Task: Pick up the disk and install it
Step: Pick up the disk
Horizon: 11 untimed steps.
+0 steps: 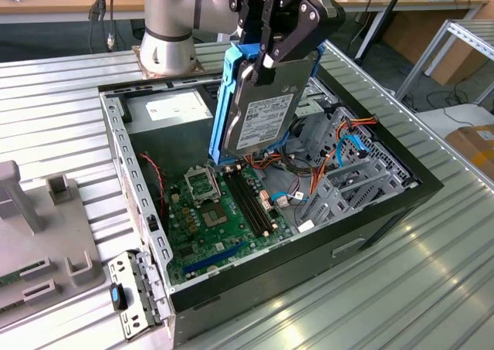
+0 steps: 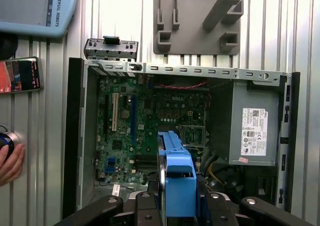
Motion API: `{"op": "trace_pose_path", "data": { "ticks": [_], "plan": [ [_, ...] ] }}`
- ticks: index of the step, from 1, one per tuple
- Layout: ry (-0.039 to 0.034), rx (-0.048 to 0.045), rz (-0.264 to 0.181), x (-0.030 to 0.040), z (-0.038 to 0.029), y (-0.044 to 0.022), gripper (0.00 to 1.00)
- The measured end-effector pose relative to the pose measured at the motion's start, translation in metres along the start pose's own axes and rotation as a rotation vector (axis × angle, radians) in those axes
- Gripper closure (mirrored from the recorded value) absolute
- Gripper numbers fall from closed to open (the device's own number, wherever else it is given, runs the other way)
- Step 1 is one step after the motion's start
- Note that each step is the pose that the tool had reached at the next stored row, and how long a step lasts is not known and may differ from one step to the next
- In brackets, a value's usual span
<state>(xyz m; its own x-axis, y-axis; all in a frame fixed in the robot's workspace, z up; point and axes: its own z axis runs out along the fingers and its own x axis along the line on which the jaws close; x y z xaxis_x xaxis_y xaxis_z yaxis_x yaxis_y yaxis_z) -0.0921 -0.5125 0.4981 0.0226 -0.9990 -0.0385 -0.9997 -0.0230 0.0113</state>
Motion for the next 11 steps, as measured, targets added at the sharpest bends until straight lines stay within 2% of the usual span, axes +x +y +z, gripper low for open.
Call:
{"op": "trace_pose_path", "data": {
  "ticks": [5, 11],
  "plan": [
    [0.0, 0.0, 0.0, 0.0001, -0.0001, -0.0041, 0.64],
    [0.0001, 0.0, 0.0, 0.0001, -0.0001, -0.0046, 0.64]
  ]
}}
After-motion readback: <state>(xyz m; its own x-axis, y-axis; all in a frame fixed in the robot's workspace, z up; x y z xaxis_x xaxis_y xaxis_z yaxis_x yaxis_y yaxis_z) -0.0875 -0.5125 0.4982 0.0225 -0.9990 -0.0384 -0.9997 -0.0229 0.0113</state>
